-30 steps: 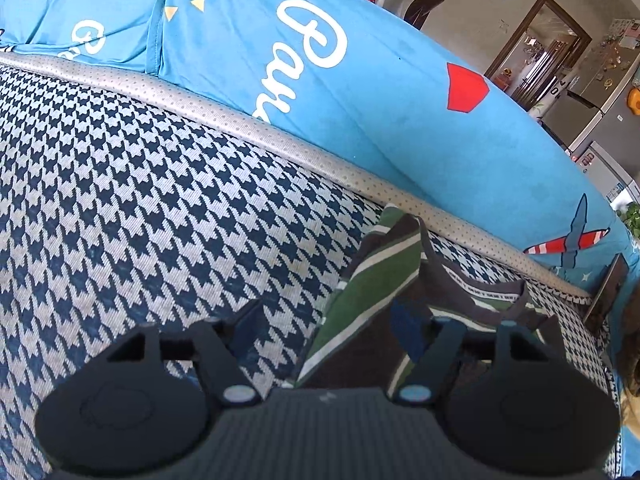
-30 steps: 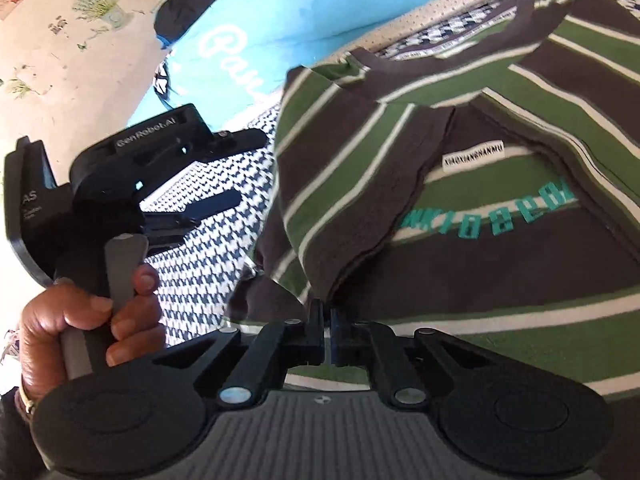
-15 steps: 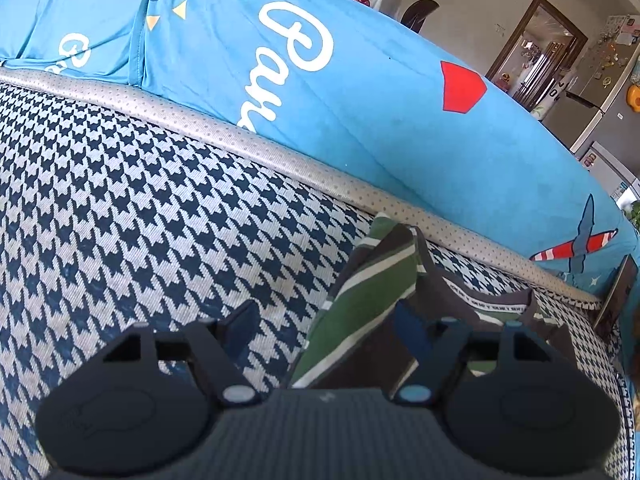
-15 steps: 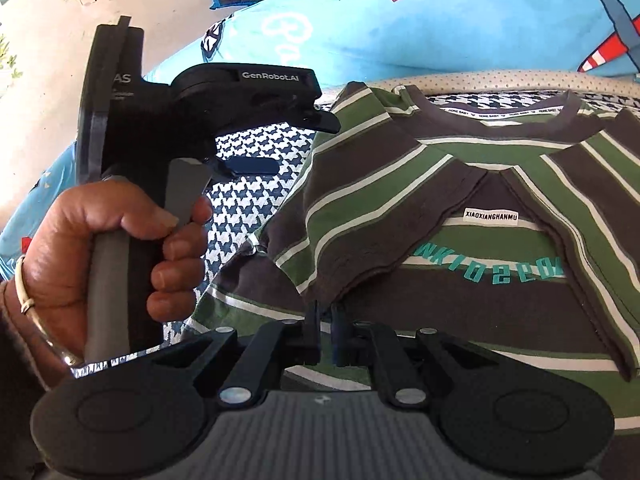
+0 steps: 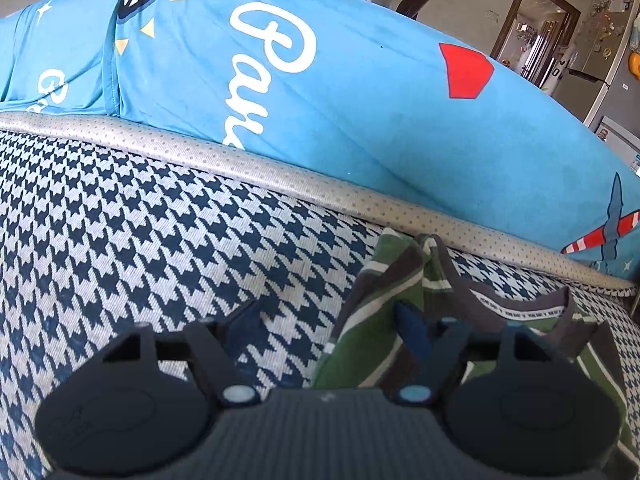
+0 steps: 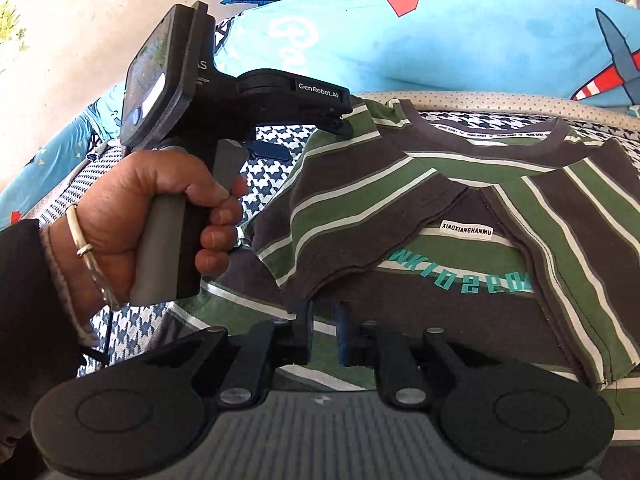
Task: Fold clothes
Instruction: 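Lower the folded side onto the shirt and open the left gripper, then withdraw the left gripper from the folded shirt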
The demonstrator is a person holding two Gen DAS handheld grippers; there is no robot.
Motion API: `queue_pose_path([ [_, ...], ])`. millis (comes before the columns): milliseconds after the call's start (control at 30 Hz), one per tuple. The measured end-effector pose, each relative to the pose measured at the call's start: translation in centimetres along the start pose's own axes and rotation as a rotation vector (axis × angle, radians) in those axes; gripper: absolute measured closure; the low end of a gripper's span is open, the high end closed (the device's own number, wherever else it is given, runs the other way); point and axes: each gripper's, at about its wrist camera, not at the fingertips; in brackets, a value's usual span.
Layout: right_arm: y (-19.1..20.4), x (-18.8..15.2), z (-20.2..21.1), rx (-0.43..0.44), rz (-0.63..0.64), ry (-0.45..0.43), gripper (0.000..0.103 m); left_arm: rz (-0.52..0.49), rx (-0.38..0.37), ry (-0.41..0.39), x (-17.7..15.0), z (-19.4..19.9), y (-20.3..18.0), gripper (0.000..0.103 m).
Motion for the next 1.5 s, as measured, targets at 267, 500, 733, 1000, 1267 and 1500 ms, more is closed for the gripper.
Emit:
queue_pose_path([
  [267, -1.2, -0.4, 0.6, -0.019, -0.007, 0.002, 0.09, -0.009, 0.067, -0.036, 0.7, -1.1, 0.0, 0.023],
  [500, -2.0, -0.5, 1.3, -0.042, 0.0, -0.023, 0.089, -0.022, 0.129, -0.066, 1.2, -2.0, 0.0, 0.021],
  [733, -3.6, -0.5, 2.6, -0.107, 0.013, -0.063, 0.089, -0.026, 0.139, -0.074, 0.9, -1.3, 0.0, 0.02],
  [1000, -6.3, -0.1, 4.2, -0.168, -0.023, -0.111, 0.089, -0.073, 0.106, -0.079, 0.1, 1.5, -0.8, 0.019],
  [1267, -8.7, 0.1, 4.6, -0.217, -0.105, -0.11, 0.089, -0.142, 0.093, -0.045, -1.6, 2.9, -0.5, 0.018],
  [1500, -9.9, 0.1, 3.7, -0.251, -0.17, -0.053, 0.089, -0.192, 0.084, -0.023, -2.6, 2.7, 0.4, 0.018],
])
Point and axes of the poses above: each gripper's, at about its wrist camera, not at the fingertips, and z roughly against the way its jaws point, y to its left, x to its top, and after that the axes turned 6 degrees about y, right-handed
